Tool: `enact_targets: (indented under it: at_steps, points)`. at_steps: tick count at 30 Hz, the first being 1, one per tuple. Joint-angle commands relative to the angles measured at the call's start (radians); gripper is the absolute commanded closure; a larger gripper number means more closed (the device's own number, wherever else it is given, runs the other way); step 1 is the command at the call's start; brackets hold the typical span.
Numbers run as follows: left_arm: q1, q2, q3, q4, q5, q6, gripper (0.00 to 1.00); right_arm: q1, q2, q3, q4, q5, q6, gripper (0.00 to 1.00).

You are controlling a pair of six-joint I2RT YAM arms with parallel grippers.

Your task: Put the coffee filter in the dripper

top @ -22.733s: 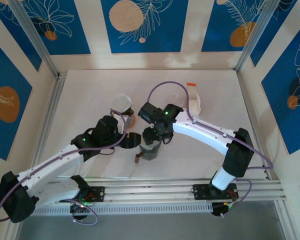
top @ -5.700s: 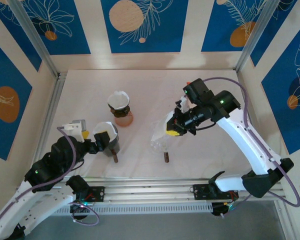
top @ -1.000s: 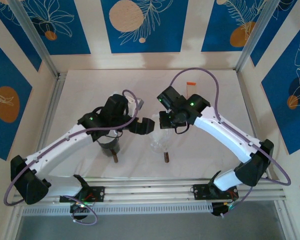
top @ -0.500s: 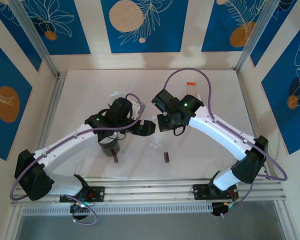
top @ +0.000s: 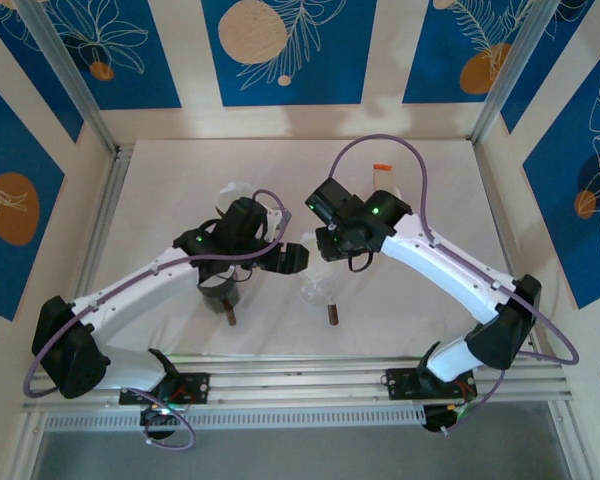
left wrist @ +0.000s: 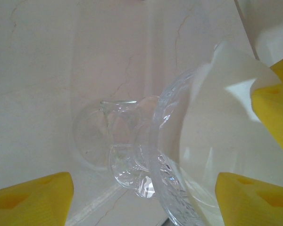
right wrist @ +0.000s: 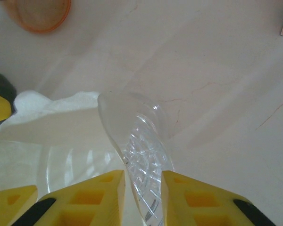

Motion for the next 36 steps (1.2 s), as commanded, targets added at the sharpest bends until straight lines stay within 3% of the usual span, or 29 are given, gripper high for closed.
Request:
enact_targets:
  at_steps: [1, 3, 8, 23, 31, 33, 36]
  points:
    - [-0.001, 0.014, -0.004, -0.014, -0.006, 0.003, 0.21, 0.001, -0.04, -0.02, 0.007, 0.002, 0.018, 0.72]
    - [-0.001, 0.014, -0.005, -0.014, -0.006, 0.003, 0.21, 0.001, -0.048, -0.033, 0.015, 0.0, 0.017, 0.76]
    - [-0.001, 0.011, -0.005, -0.018, -0.013, -0.002, 0.21, 0.005, -0.039, -0.051, 0.008, 0.002, 0.006, 1.0]
    - [-0.003, -0.049, -0.023, -0.017, -0.053, -0.008, 0.15, 0.048, 0.014, -0.052, -0.018, 0.073, -0.012, 1.0]
    - [-0.001, -0.034, -0.041, -0.029, -0.066, -0.005, 0.18, 0.051, 0.019, -0.051, -0.022, 0.072, -0.003, 1.0]
    - [0.0, -0.03, -0.041, -0.029, -0.064, -0.005, 0.19, 0.051, 0.012, -0.034, -0.037, 0.096, 0.009, 0.91]
    - [-0.001, -0.029, -0.042, -0.027, -0.06, -0.005, 0.19, 0.049, -0.024, -0.011, -0.041, 0.133, 0.013, 0.58]
